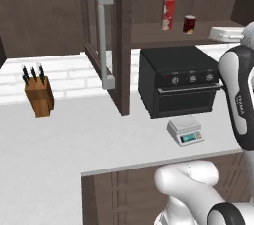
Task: Pick the canned food and place it on the digital scale for weighing, and close the cabinet.
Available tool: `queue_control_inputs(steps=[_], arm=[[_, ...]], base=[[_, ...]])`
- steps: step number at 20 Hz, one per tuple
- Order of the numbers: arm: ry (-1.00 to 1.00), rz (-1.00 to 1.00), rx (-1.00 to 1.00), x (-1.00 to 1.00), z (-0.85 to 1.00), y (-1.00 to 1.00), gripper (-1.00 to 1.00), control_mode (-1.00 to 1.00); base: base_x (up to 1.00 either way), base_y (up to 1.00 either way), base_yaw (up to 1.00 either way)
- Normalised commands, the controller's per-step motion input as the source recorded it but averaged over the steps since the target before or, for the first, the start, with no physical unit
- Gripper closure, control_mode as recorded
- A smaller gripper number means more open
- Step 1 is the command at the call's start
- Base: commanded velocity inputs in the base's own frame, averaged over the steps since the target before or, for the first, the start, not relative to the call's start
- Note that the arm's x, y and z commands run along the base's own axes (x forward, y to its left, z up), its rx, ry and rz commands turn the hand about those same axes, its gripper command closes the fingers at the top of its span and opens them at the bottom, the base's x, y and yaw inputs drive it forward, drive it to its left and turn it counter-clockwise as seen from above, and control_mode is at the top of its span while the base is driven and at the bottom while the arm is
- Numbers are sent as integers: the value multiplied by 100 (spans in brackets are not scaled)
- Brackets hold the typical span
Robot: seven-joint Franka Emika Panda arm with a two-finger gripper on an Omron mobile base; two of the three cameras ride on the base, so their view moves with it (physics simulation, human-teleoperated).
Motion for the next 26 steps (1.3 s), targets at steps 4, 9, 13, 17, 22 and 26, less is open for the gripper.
queue_control_inputs(steps=[4,9,13,17,22,26], arm=[[7,0,-1,50,0,0,-100,-100],[3,0,0,41,0,0,-100,-100],[0,0,0,49,-2,0,-100,-100],[0,0,0,49,-2,0,-100,-100],[0,0,0,25,-7,-17,-100,-100],[0,0,0,25,-13,-13,-100,-100]], base=[[0,0,0],[0,0,0],[0,0,0],[0,0,0],[0,0,0],[0,0,0]])
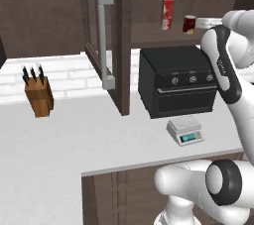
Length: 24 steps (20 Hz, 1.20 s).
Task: Pick the canned food and place it on the digital scale for weighing, and close the cabinet.
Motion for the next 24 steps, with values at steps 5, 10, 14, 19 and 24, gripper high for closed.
queue_control_inputs(steps=[5,10,14,19,24], arm=[[1,0,0,27,-13,-1,-100,-100],[3,0,0,19,-7,-5,-100,-100],[0,0,0,15,-4,-3,-100,-100],[0,0,0,13,0,-6,-100,-100],[0,0,0,13,0,-7,-100,-100]], base=[[0,0,0],[0,0,0],[0,0,0],[0,0,0],[0,0,0]])
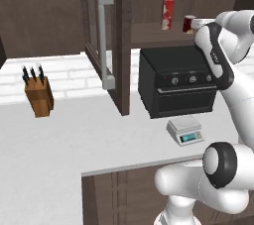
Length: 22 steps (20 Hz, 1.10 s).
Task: Pick the canned food and place it on the digital scale for weighing, and close the cabinet.
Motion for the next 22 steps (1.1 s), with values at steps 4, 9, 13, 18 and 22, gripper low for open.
queue_control_inputs(steps=[4,9,13,18,22], arm=[[0,0,0,20,0,-6,-100,-100],[0,0,0,10,0,-9,-100,-100],[0,0,0,11,0,-5,-100,-100],[0,0,0,17,0,0,-100,-100],[0,0,0,28,0,0,-100,-100]], base=[[0,0,0],[0,0,0],[0,0,0],[0,0,0],[0,0,0]])
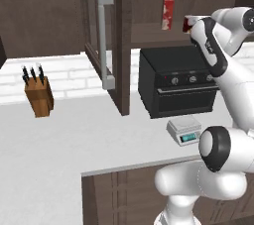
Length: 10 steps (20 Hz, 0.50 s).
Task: Pick the canned food and place it on the digital scale for weighing, and close the cabinet.
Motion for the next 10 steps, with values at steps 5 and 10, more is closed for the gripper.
queue_control_inputs(steps=[5,10], arm=[[0,0,0,28,0,0,-100,-100],[0,0,0,22,0,-1,-100,-100]], base=[[0,0,0],[0,0,0]])
